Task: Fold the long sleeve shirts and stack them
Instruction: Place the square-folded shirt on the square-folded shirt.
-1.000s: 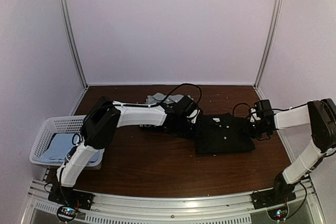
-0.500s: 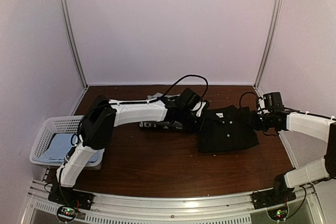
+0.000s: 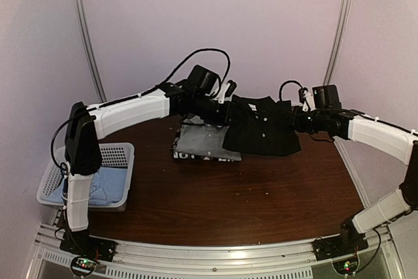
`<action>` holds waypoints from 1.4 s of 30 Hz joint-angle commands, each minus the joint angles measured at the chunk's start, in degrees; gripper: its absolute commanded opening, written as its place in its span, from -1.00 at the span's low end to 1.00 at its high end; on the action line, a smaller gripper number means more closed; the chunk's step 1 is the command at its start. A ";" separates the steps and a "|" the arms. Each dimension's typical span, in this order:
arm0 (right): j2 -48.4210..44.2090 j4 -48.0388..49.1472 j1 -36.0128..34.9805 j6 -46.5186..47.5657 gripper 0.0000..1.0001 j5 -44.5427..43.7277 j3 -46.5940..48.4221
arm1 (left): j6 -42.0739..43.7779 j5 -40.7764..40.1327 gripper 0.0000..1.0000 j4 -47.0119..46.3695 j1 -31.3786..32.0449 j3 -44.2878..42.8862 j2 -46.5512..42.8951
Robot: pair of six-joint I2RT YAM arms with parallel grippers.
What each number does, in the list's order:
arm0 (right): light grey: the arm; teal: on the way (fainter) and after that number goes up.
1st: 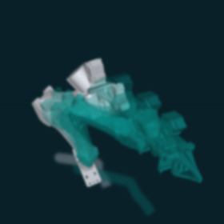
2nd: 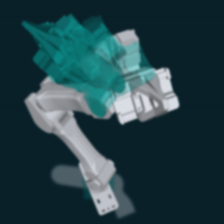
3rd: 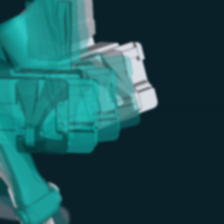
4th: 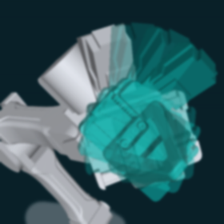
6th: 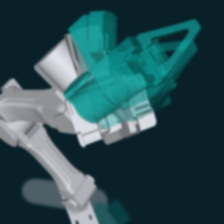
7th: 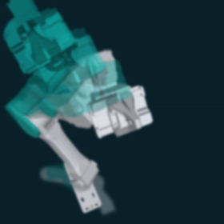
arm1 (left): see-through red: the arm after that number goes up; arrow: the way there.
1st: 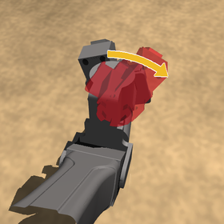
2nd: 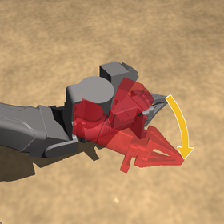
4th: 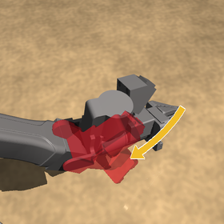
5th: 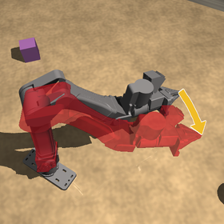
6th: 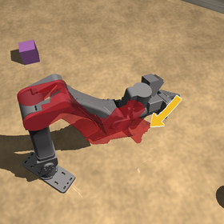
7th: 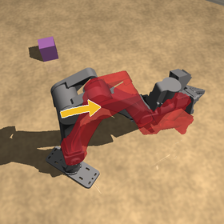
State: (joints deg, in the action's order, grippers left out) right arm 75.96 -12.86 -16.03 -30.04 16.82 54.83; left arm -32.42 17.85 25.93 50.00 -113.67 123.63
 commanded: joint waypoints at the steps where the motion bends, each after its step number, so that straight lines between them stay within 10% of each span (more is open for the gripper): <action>1: 6.91 6.30 -6.18 -3.08 -1.00 1.14 7.61 | 2.00 0.42 -1.00 1.17 -7.45 4.19 -6.27; 22: 42.62 12.54 -12.26 -6.87 -1.00 9.01 33.41 | 4.25 3.68 -1.00 4.24 -26.40 14.13 -5.05; 42: 41.40 10.69 -10.36 -7.04 -1.00 7.06 31.33 | 4.33 6.51 -1.00 5.10 -26.71 13.65 -2.93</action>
State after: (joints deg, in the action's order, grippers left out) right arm 122.67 -0.69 -26.98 -37.69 25.61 86.08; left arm -28.95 22.37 30.96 23.62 -98.52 124.18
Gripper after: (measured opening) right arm 0.031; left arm 0.045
